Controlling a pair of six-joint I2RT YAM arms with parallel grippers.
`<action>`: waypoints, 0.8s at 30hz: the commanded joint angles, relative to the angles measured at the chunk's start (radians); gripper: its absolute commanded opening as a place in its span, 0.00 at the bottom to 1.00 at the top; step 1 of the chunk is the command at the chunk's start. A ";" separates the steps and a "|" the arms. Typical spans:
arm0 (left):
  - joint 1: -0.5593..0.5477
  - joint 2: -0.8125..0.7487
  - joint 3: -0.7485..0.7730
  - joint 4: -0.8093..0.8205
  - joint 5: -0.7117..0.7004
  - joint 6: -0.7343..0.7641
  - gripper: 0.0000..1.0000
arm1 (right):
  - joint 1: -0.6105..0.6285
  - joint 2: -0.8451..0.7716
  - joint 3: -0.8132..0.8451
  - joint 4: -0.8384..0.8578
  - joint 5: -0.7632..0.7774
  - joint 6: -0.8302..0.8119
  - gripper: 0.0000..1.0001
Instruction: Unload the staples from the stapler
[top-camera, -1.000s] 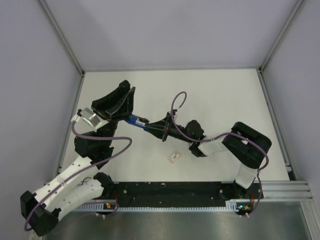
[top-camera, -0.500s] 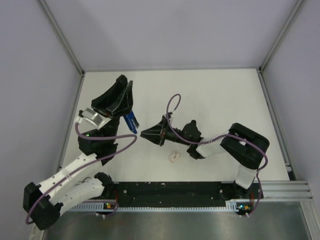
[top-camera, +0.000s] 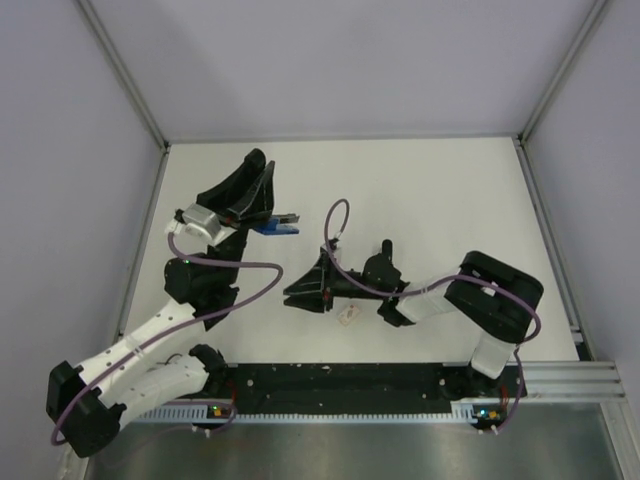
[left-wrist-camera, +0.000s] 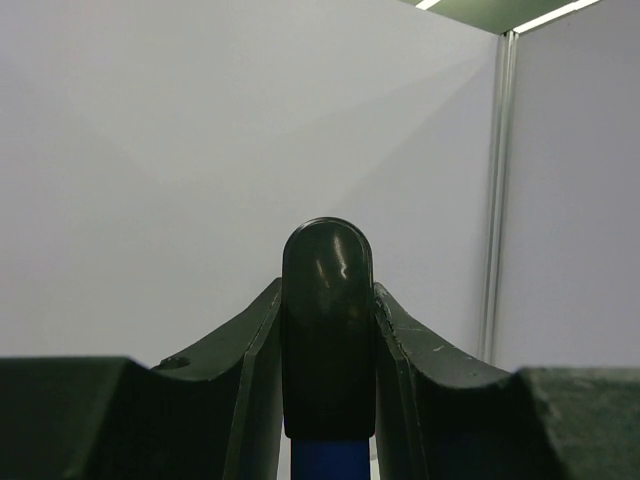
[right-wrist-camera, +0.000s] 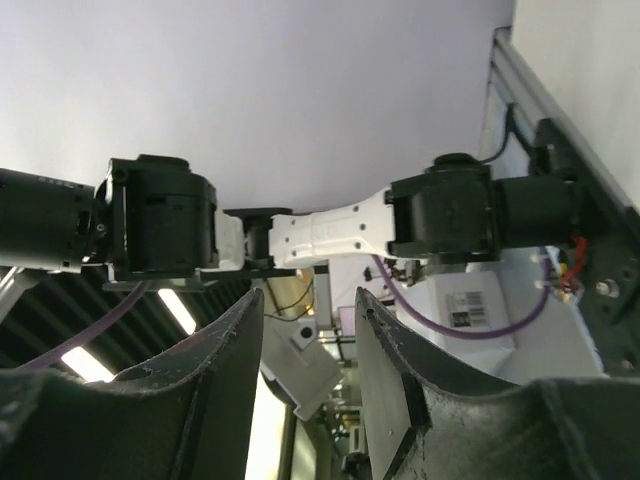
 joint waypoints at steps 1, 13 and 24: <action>-0.005 -0.048 0.032 -0.025 -0.041 0.015 0.00 | -0.060 -0.145 -0.063 -0.115 -0.009 -0.136 0.41; -0.008 -0.132 0.026 -0.436 -0.095 -0.095 0.00 | -0.133 -0.614 0.225 -1.351 0.330 -0.961 0.48; -0.008 -0.250 -0.031 -0.721 -0.102 -0.238 0.00 | -0.153 -0.455 0.327 -1.378 0.364 -1.143 0.23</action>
